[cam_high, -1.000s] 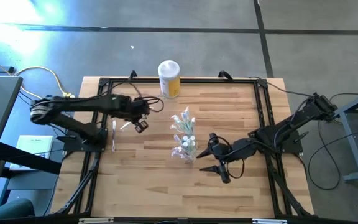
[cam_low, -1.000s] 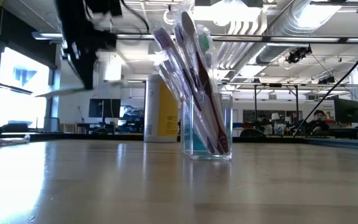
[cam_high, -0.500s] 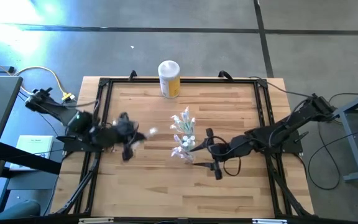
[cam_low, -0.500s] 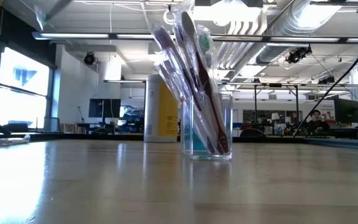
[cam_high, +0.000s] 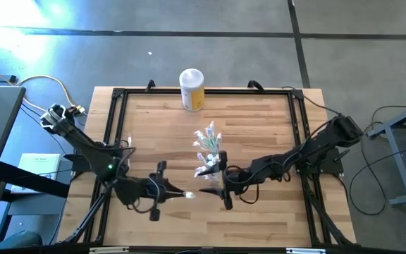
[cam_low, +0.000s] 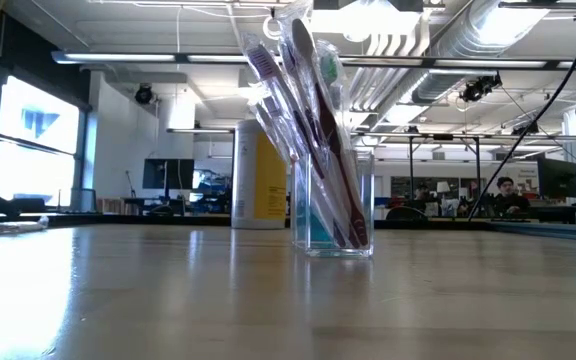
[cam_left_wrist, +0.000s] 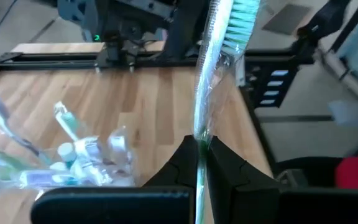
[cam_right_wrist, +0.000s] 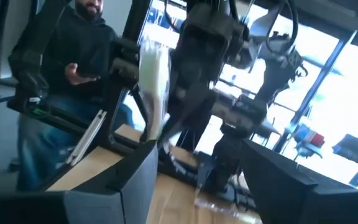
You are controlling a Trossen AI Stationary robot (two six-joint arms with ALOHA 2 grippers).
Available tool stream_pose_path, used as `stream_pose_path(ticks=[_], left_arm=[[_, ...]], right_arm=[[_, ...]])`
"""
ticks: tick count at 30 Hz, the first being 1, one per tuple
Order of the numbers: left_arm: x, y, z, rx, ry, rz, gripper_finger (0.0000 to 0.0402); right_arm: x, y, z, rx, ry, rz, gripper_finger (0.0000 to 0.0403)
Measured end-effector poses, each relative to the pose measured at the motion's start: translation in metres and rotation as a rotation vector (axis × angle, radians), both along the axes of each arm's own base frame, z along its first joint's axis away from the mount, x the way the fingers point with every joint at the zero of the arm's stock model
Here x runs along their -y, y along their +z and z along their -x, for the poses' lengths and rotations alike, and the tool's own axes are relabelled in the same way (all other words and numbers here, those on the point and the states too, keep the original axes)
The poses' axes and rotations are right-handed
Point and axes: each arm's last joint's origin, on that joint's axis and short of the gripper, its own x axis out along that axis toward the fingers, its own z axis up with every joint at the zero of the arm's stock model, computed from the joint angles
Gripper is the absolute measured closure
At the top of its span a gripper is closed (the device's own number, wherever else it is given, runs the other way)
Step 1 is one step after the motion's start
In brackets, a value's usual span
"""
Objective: Pick & Place toothbrushing station
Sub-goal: Put the green toothbrush into the transparent organizer
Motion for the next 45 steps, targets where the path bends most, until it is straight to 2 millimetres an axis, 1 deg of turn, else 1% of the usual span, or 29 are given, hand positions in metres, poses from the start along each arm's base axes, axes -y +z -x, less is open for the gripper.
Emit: stream_pose_path(ticks=[3, 6, 9, 11, 15, 19, 25, 30, 35, 39, 41, 45], left_arm=[[0.005, -0.006, -0.006, 0.003, 0.011, -0.045, 0.0398], [0.006, -0.008, -0.012, 0.023, 0.012, -0.08, 0.0398], [0.007, -0.009, -0.013, 0.022, 0.008, -0.084, 0.0398], [0.007, -0.009, -0.013, 0.023, 0.01, -0.083, 0.0398], [0.006, -0.009, -0.013, 0.024, 0.013, -0.084, 0.0398], [0.005, -0.009, -0.016, 0.034, 0.025, -0.076, 0.0398], [0.001, -0.02, -0.032, 0.017, 0.067, -0.086, 0.0398], [-0.002, -0.021, -0.035, 0.014, 0.073, -0.093, 0.0398], [-0.001, -0.021, -0.034, 0.012, 0.07, -0.093, 0.0398], [-0.001, -0.021, -0.034, 0.009, 0.064, -0.093, 0.0398], [-0.001, -0.021, -0.034, 0.006, 0.045, -0.087, 0.0388], [0.0, -0.021, -0.034, 0.001, 0.012, -0.075, 0.0354]], right_arm=[[-0.003, -0.009, -0.007, 0.037, -0.002, 0.016, 0.0183], [-0.006, -0.019, -0.014, 0.054, -0.002, 0.012, 0.0183], [-0.008, -0.025, -0.018, 0.079, -0.001, 0.034, 0.0183], [-0.009, -0.026, -0.018, 0.092, 0.027, 0.052, 0.0183], [-0.012, -0.025, -0.018, 0.1, 0.137, 0.044, 0.0183], [-0.012, -0.024, -0.017, 0.119, 0.152, 0.036, 0.0191], [-0.005, -0.025, -0.02, 0.1, 0.158, 0.002, 0.0223], [-0.003, -0.026, -0.021, 0.078, 0.151, -0.003, 0.0254], [-0.002, -0.027, -0.022, 0.07, 0.15, 0.0, 0.0302], [-0.002, -0.028, -0.022, 0.066, 0.147, 0.004, 0.0356], [-0.002, -0.028, -0.022, 0.062, 0.148, 0.012, 0.0385], [-0.002, -0.028, -0.022, 0.061, 0.153, 0.014, 0.0389]])
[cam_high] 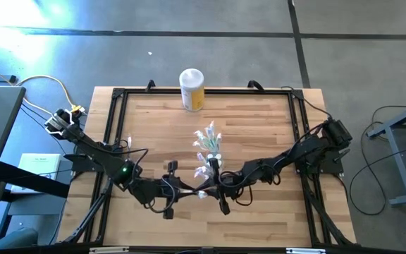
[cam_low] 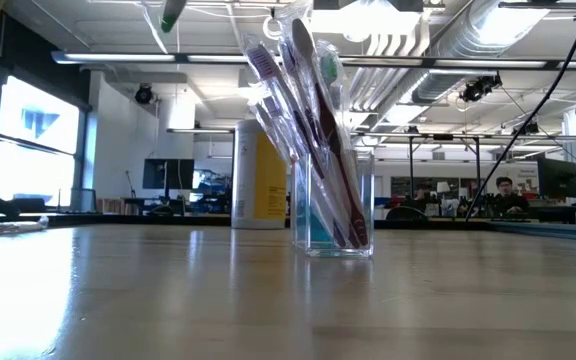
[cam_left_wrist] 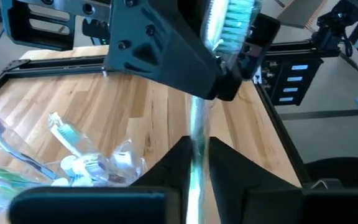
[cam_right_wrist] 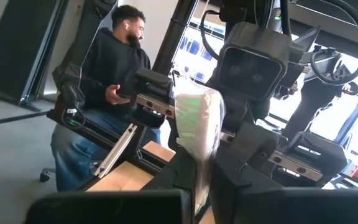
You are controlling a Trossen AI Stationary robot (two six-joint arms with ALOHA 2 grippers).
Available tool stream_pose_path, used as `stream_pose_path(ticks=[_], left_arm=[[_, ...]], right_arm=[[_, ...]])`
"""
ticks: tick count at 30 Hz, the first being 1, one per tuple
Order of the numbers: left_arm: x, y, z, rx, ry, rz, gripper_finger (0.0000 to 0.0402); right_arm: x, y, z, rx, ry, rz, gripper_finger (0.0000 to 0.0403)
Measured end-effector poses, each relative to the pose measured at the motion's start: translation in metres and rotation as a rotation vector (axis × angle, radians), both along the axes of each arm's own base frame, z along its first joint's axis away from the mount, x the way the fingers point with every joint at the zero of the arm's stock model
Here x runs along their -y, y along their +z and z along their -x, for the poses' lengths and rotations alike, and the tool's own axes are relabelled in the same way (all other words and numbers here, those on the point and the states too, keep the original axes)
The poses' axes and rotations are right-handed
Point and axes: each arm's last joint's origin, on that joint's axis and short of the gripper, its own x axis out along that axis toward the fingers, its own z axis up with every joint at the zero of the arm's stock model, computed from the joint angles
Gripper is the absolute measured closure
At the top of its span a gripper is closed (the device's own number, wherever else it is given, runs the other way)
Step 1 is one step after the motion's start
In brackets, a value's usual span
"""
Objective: Pick & Place toothbrushing station
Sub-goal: Put the green toothbrush into the transparent organizer
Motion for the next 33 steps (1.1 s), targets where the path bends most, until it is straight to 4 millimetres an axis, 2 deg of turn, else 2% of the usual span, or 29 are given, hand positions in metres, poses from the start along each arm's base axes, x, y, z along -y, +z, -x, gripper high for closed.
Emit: stream_pose_path(ticks=[5, 10, 17, 23, 30, 33], left_arm=[[-0.001, 0.002, 0.002, 0.0, -0.012, 0.005, 0.0328], [-0.001, 0.003, 0.003, -0.004, -0.044, -0.013, 0.0325], [0.005, 0.005, 0.003, 0.018, -0.262, -0.109, 0.0323], [0.004, 0.009, 0.005, 0.032, -0.264, -0.097, 0.0323], [-0.009, 0.02, 0.021, -0.007, -0.229, -0.099, 0.0323], [-0.014, 0.022, 0.028, -0.046, -0.214, -0.093, 0.0323]], right_arm=[[-0.001, -0.002, 0.0, -0.017, 0.029, 0.012, 0.0393], [-0.002, -0.003, 0.0, -0.03, 0.047, 0.019, 0.0392], [-0.002, -0.005, 0.0, -0.044, 0.052, 0.024, 0.0392], [-0.01, -0.005, 0.003, -0.047, 0.07, 0.023, 0.0392], [-0.035, 0.003, 0.025, -0.133, 0.169, 0.018, 0.0392], [-0.042, 0.009, 0.038, -0.204, 0.081, -0.003, 0.0392]])
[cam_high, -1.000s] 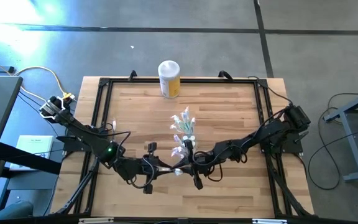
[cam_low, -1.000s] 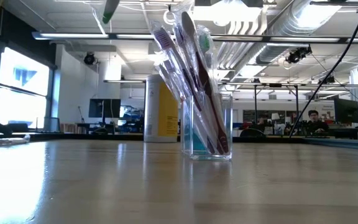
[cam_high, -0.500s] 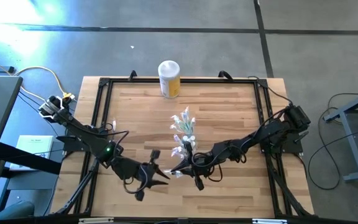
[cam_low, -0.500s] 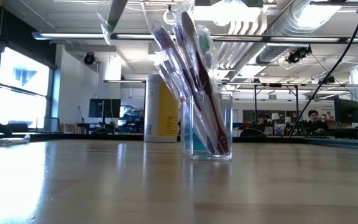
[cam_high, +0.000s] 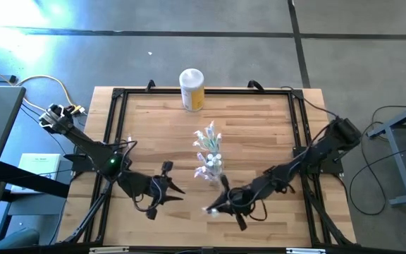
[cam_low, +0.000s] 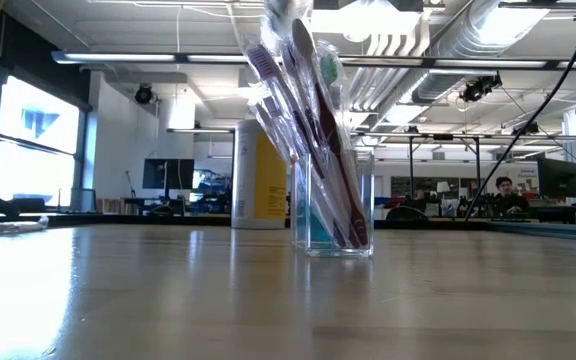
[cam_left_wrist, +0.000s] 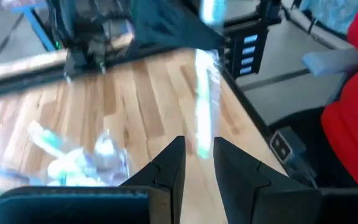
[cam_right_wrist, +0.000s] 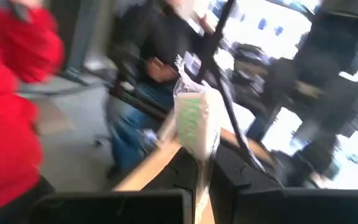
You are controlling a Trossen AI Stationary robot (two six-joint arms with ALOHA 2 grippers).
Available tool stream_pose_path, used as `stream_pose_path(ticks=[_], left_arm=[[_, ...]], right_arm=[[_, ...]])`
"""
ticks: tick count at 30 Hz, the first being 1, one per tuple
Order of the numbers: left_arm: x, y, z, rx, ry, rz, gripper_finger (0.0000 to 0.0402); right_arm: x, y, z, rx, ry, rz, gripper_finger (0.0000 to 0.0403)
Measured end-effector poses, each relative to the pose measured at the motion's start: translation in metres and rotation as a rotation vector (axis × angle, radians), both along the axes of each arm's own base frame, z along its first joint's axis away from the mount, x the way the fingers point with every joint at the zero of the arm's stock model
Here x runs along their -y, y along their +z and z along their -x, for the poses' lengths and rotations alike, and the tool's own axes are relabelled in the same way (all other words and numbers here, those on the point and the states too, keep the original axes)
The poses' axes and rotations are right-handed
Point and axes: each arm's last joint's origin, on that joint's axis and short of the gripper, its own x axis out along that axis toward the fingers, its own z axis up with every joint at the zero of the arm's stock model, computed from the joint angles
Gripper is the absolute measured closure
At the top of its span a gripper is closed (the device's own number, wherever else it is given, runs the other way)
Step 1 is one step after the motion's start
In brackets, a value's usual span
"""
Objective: Pick & Place toothbrushing station
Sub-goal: Put the green toothbrush into the transparent organizer
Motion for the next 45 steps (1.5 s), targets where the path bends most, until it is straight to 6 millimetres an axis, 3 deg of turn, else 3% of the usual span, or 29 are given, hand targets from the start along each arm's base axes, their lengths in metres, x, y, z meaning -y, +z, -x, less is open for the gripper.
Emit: stream_pose_path(ticks=[3, 8, 12, 15, 19, 25, 29, 37, 45], left_arm=[[-0.003, -0.001, 0.004, -0.033, 0.015, 0.013, 0.0323], [-0.006, -0.008, 0.008, -0.12, 0.042, 0.011, 0.0323], [-0.008, -0.012, 0.011, -0.169, 0.068, -0.001, 0.0323], [-0.011, -0.016, 0.013, -0.197, 0.119, -0.031, 0.0323], [-0.016, -0.018, 0.016, -0.211, 0.203, -0.072, 0.0323], [-0.026, -0.016, 0.027, -0.24, 0.282, -0.081, 0.0323], [-0.033, -0.016, 0.036, -0.264, 0.352, -0.09, 0.0323], [-0.04, -0.02, 0.043, -0.296, 0.475, -0.077, 0.0323], [-0.035, -0.029, 0.037, -0.341, 0.443, -0.124, 0.0323]], right_arm=[[-0.001, 0.008, 0.016, -0.08, -0.136, -0.011, 0.0392], [0.013, 0.018, 0.044, -0.305, -0.308, -0.16, 0.0392], [0.031, 0.024, 0.06, -0.323, -0.545, -0.129, 0.0392], [0.049, 0.032, 0.062, -0.279, -0.675, -0.103, 0.0392], [0.08, 0.033, 0.053, -0.212, -0.631, -0.146, 0.0392], [0.136, 0.009, 0.045, -0.104, -0.659, -0.168, 0.0392], [0.162, -0.005, 0.045, -0.063, -0.622, -0.216, 0.0392], [0.185, -0.021, 0.049, -0.047, -0.643, -0.247, 0.0392], [0.197, -0.055, 0.029, -0.125, -0.634, -0.271, 0.0392]])
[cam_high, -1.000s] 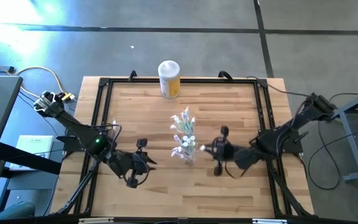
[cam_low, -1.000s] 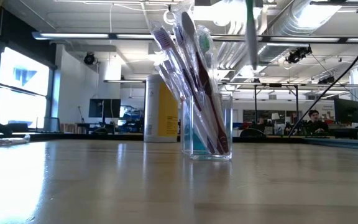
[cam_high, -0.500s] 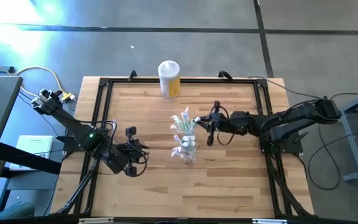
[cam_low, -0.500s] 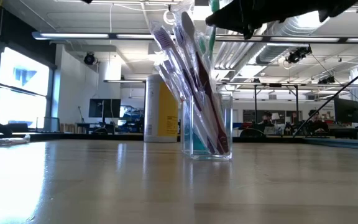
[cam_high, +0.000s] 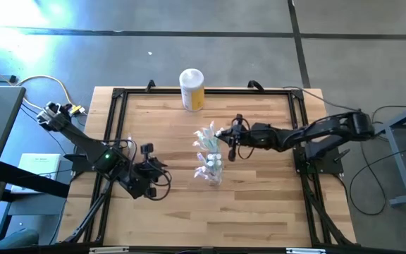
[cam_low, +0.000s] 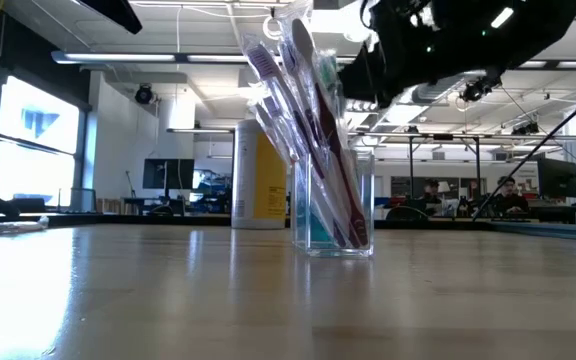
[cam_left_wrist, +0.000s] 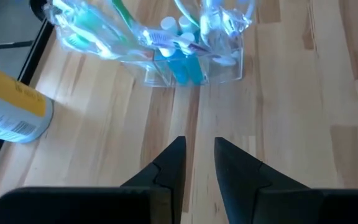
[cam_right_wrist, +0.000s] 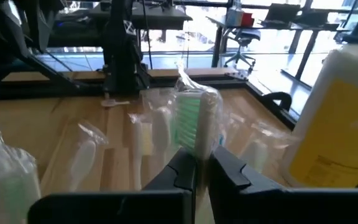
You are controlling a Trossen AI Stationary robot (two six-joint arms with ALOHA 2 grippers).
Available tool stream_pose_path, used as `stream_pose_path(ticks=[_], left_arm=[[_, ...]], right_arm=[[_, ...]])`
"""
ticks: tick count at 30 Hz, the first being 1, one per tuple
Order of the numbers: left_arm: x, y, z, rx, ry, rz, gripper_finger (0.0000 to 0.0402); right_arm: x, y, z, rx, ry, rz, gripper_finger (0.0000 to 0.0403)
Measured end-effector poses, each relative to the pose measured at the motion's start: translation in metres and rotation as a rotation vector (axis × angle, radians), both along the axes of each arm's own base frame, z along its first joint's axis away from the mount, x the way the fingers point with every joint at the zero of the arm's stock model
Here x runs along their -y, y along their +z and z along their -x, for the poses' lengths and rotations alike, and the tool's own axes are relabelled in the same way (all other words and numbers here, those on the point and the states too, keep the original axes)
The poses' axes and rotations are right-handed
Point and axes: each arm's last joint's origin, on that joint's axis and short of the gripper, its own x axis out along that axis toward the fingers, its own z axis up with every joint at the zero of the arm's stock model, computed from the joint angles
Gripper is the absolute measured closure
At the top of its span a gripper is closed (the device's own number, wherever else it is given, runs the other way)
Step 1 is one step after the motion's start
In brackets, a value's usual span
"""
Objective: Pick & Place toothbrushing station
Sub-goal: Put the green toothbrush into the transparent organizer, then put the purple toothbrush into the transparent organizer
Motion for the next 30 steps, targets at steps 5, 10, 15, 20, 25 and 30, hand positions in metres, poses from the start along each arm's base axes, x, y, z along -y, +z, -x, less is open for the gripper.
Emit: stream_pose_path(ticks=[5, 10, 15, 20, 25, 30], left_arm=[[0.003, -0.005, -0.004, -0.021, -0.001, -0.015, 0.0323], [0.005, -0.009, -0.006, -0.032, 0.004, -0.018, 0.0323], [0.007, -0.012, -0.008, -0.062, -0.013, 0.002, 0.0323], [0.007, -0.016, -0.009, -0.086, -0.013, -0.011, 0.0323], [0.002, -0.014, -0.001, -0.142, 0.088, 0.026, 0.0323], [-0.012, -0.015, 0.02, -0.276, 0.35, 0.103, 0.0323]], right_arm=[[0.003, -0.016, -0.008, -0.02, -0.027, -0.007, 0.0392], [0.006, -0.024, -0.01, -0.049, -0.051, -0.061, 0.0377], [0.006, -0.026, -0.01, -0.059, -0.061, -0.096, 0.0327], [0.006, -0.026, -0.01, -0.059, -0.064, -0.099, 0.0262], [0.002, -0.012, -0.005, -0.021, -0.105, -0.028, 0.0208], [-0.014, 0.009, 0.004, 0.04, -0.139, 0.056, 0.0191]])
